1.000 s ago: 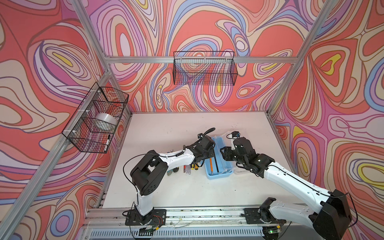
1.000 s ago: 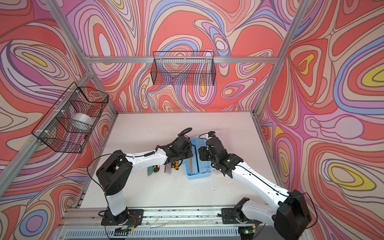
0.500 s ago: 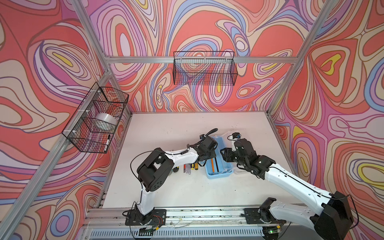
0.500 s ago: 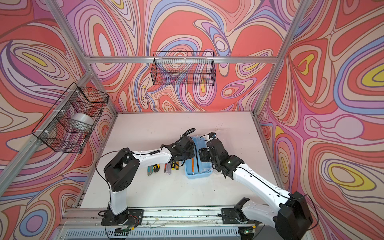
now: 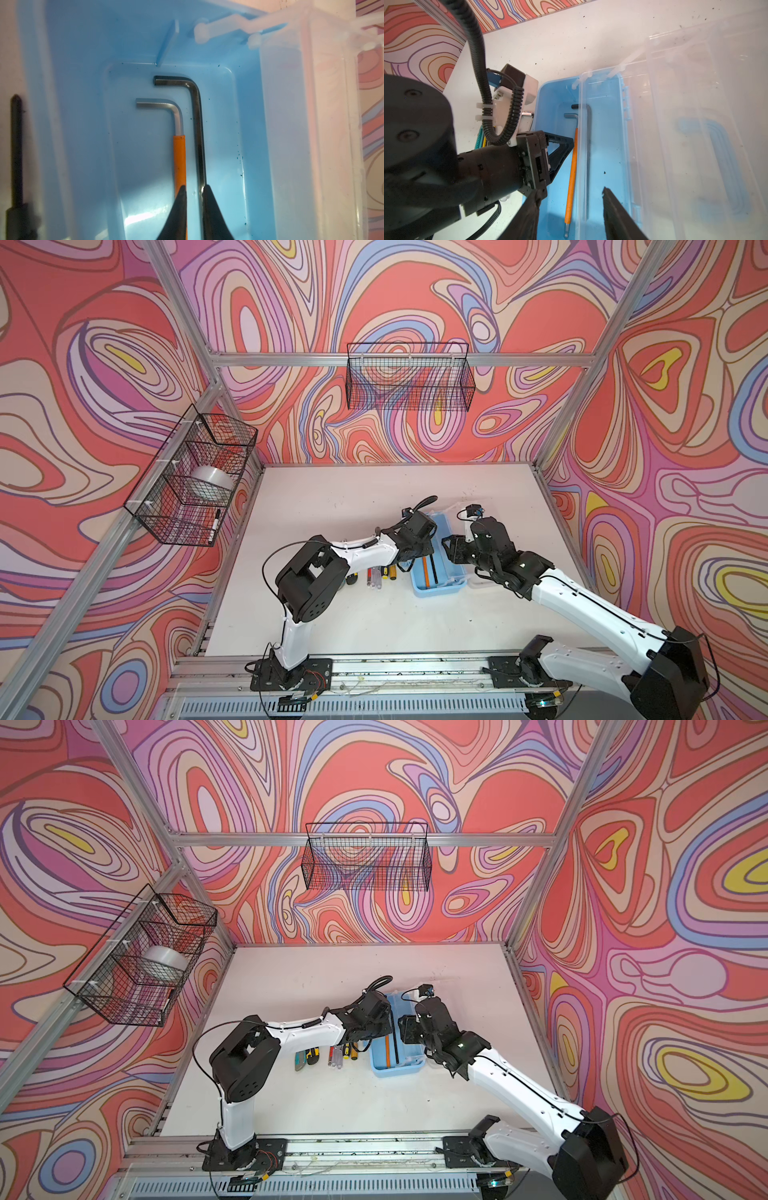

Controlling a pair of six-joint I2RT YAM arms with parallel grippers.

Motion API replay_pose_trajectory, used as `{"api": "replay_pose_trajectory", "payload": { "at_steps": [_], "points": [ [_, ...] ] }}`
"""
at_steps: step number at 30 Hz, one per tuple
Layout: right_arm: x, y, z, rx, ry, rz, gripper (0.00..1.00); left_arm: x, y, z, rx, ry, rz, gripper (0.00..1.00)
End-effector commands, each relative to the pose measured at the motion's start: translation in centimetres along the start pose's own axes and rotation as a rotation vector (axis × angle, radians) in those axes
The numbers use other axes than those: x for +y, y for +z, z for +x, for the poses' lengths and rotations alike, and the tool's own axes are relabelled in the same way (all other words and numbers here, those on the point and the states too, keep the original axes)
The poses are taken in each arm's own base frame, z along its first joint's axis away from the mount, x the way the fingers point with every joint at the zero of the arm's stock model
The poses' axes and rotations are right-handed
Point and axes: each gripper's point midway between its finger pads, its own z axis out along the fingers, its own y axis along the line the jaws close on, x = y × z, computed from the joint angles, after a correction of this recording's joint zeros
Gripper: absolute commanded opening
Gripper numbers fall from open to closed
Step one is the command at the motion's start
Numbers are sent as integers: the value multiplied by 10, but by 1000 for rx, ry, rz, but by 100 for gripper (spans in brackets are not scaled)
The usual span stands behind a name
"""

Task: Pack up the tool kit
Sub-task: 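Lower the orange hex key beside the black one and open the left gripper, then move the left gripper back over the remaining tools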

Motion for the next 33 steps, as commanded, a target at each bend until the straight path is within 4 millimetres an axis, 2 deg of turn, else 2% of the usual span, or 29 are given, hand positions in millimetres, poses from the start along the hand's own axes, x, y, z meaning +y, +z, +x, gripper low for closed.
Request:
{"api": "replay_pose_trajectory", "payload": {
  "at_steps": [1, 8, 14, 19, 28, 33],
  "points": [
    [4, -8, -8, -21, -11, -12, 50, -12, -12, -14, -38, 47, 21, 17],
    [6, -5, -8, -6, -25, -17, 50, -11, -53, -32, -139, 106, 30, 21],
    [16, -8, -12, -13, -13, -67, 51, 9, -89, -43, -218, 177, -44, 40],
    [20, -3, -2, 30, 11, -93, 52, 31, -115, -46, -255, 233, -109, 51],
    [31, -8, 10, 47, 12, -92, 49, 79, -131, -38, -238, 220, -184, 52],
    [38, -4, 19, 47, -7, -76, 48, 102, -130, -37, -256, 180, -186, 42]
  ]
}}
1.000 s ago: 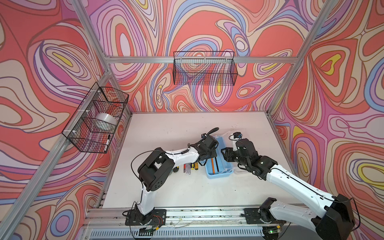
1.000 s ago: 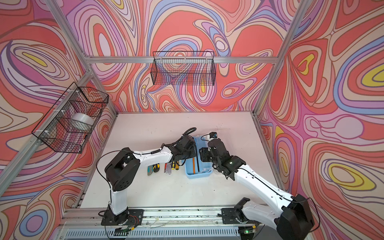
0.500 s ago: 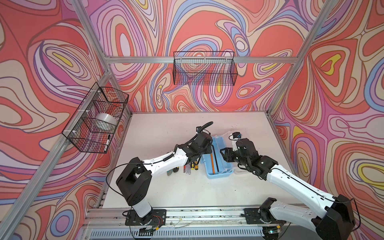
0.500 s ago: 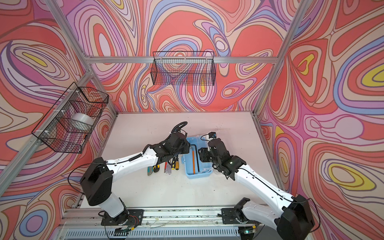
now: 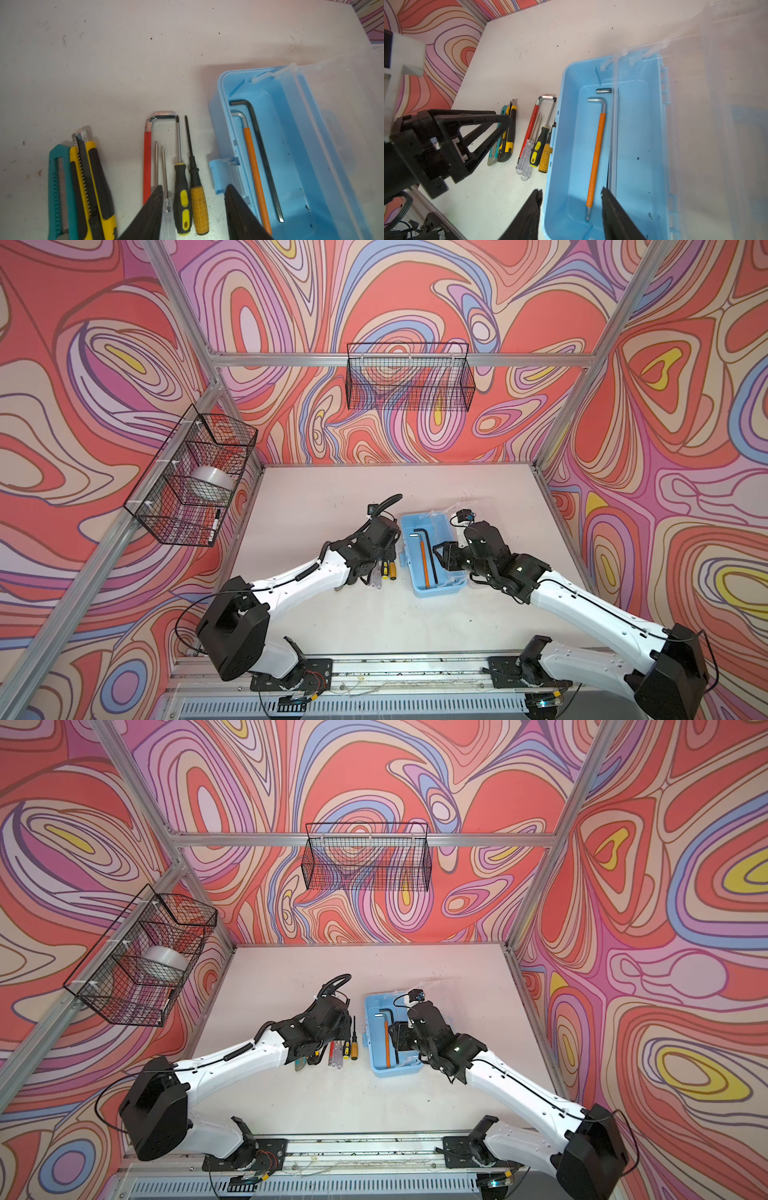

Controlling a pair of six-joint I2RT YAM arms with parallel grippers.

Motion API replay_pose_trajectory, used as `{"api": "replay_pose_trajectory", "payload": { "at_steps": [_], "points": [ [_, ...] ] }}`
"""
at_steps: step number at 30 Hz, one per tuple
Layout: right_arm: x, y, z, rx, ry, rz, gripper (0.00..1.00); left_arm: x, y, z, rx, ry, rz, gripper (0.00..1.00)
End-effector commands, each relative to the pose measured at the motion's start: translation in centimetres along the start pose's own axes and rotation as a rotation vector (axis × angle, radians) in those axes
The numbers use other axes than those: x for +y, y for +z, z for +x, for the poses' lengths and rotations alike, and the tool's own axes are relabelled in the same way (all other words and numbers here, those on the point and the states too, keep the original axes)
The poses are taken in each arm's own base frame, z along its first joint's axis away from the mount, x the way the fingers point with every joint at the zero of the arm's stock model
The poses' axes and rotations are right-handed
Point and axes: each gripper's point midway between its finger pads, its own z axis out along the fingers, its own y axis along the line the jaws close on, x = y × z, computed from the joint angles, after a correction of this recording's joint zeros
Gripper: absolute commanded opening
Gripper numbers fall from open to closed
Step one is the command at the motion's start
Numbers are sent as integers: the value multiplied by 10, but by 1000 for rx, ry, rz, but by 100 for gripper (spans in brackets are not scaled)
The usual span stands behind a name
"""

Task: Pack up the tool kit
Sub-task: 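Move the left gripper back over the remaining tools, then grasp the red-handled hex key with the left gripper and lift it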

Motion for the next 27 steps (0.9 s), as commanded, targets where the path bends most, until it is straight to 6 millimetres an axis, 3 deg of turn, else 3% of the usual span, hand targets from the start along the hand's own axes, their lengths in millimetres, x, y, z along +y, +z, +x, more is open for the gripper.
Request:
{"api": "replay_pose_trajectory", "payload": {
  "at_steps": [1, 6, 17, 27],
  "points": [
    [3, 2, -3, -20, 11, 18, 48, 17, 2, -1, -16, -19, -25, 40],
    [7, 7, 2, -11, 16, 11, 46, 37, 16, 6, 19, -20, -70, 34],
    [2, 11, 9, -8, 46, 23, 45, 47, 54, 12, 67, 0, -128, 29],
    [1, 13, 12, -6, 51, 24, 45, 51, 77, 30, 116, -15, -135, 28]
  ]
}}
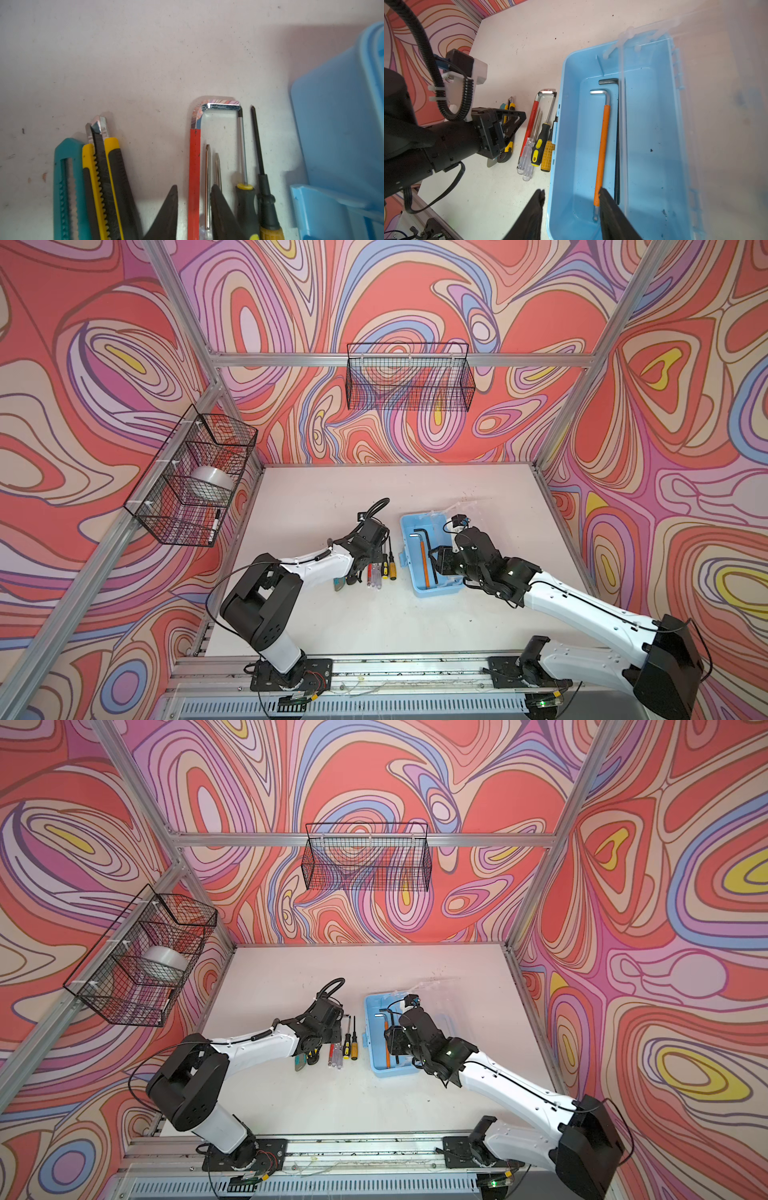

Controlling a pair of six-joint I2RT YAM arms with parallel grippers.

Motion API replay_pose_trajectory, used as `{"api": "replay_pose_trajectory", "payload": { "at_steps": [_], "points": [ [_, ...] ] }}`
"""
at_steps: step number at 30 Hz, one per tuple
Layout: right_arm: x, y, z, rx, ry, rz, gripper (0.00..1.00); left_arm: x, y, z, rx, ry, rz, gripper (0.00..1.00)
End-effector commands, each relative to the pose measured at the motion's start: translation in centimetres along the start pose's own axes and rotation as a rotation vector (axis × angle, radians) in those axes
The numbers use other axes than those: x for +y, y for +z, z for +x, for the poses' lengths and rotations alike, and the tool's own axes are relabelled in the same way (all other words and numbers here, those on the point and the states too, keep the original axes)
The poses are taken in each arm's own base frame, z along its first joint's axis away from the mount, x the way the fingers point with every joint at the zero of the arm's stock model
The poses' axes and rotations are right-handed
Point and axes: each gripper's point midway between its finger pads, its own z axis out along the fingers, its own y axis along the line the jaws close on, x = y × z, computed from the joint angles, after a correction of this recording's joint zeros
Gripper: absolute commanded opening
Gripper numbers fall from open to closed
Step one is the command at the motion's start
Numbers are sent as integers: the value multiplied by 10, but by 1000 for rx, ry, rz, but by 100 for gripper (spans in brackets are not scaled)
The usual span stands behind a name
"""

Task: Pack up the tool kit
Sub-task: 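Grasp the red-handled hex key with the left gripper and lift it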

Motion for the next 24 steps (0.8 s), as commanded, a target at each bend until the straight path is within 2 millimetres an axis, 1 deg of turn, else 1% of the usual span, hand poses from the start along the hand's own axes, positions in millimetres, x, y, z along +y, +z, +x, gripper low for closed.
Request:
{"api": "replay_pose_trajectory", "payload": {
  "at_steps": [1, 6, 13, 24],
  "points": [
    [-1, 2, 0, -12, 1, 7, 45, -4, 9, -3, 2, -16, 6, 28],
    [-2, 6, 1, -6, -5, 15, 45, 2, 16, 0, 22, -23, -17, 27],
    [-2, 12, 2, 3, -9, 22, 46, 3, 24, 4, 46, -15, -29, 23],
    [-2, 17, 4, 9, -8, 20, 46, 7, 36, 15, 82, -4, -57, 22]
  ]
}}
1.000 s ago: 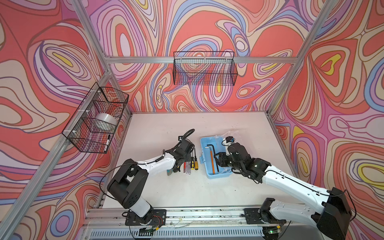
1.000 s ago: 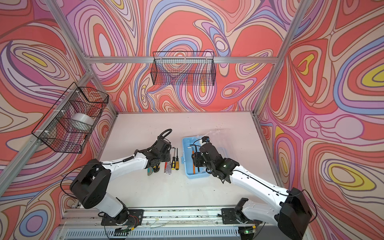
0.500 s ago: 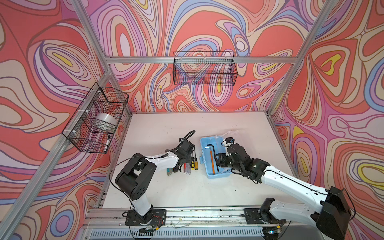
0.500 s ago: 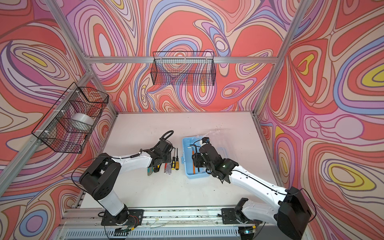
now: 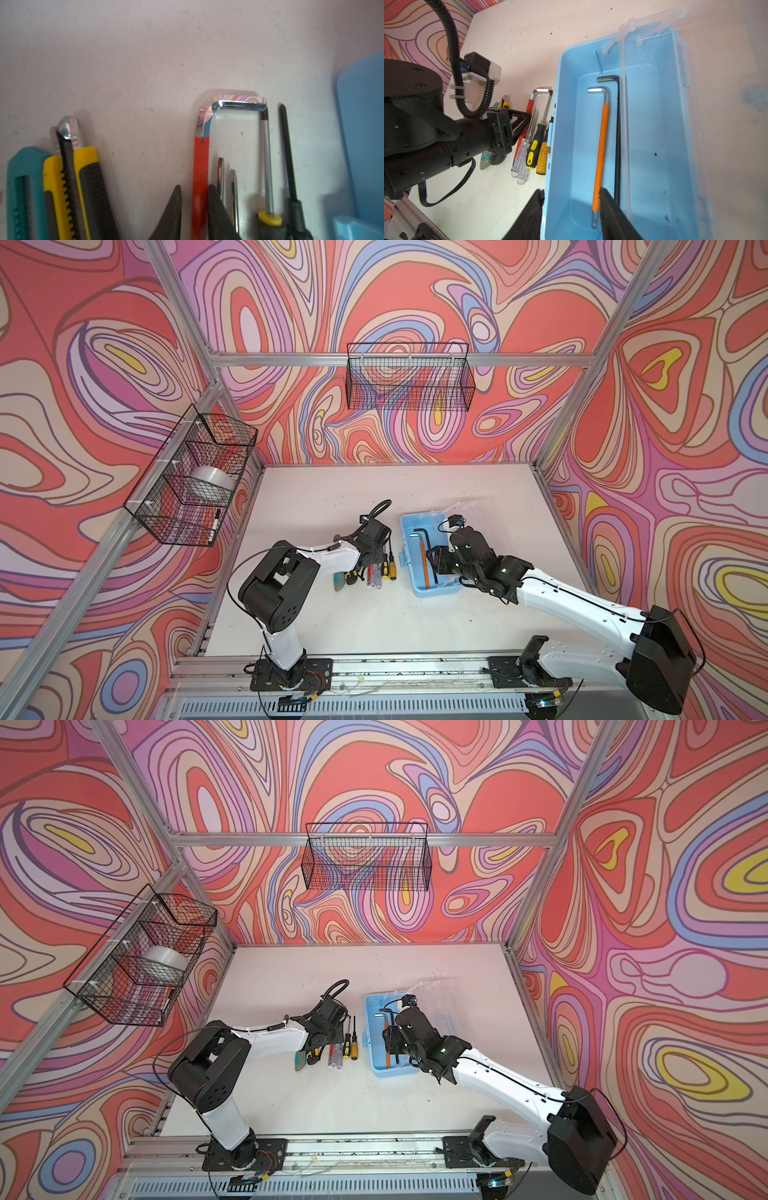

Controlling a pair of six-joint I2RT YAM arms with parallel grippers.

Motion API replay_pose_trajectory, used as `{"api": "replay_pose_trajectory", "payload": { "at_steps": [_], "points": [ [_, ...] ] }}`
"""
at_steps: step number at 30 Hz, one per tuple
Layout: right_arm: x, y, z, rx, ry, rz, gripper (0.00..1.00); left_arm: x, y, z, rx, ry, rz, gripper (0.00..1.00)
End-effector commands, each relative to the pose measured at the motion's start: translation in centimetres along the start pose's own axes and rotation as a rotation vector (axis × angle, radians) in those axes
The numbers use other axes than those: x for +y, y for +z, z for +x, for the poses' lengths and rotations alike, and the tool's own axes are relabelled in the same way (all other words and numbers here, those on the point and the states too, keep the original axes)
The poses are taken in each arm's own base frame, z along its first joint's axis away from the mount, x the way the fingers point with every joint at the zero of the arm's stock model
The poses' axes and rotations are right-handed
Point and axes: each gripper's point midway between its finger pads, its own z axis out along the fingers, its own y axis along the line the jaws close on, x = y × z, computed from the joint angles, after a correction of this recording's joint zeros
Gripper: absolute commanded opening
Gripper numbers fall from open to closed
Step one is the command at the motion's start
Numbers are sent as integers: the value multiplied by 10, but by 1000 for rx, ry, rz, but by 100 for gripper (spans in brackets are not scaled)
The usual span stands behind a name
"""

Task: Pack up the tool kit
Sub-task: 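Grasp the red-handled hex key with the left gripper and lift it, then carry the red-handled hex key over the blue box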

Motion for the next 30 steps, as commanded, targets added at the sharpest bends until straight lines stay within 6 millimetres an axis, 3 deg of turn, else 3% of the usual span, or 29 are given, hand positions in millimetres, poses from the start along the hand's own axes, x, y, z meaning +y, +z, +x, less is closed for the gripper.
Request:
{"api": "replay_pose_trajectory", "payload": {
  "at_steps": [1, 12, 20, 25, 30],
  "points": [
    [1, 2, -1, -11, -4, -1, 46, 4, 8, 6, 30, -3, -29, 20],
    [0, 7, 1, -6, 7, 3, 46, 17, 2, -1, 1, 11, -98, 0],
    [6, 12, 4, 8, 21, -32, 46, 21, -40, -37, -122, -2, -98, 0],
    [9, 3, -5, -42, 39, -55, 46, -4, -86, -54, -194, -125, 100, 0],
    [9, -6, -12, -79, 48, -56, 46, -55, -133, -62, -253, -180, 312, 0]
  ]
}}
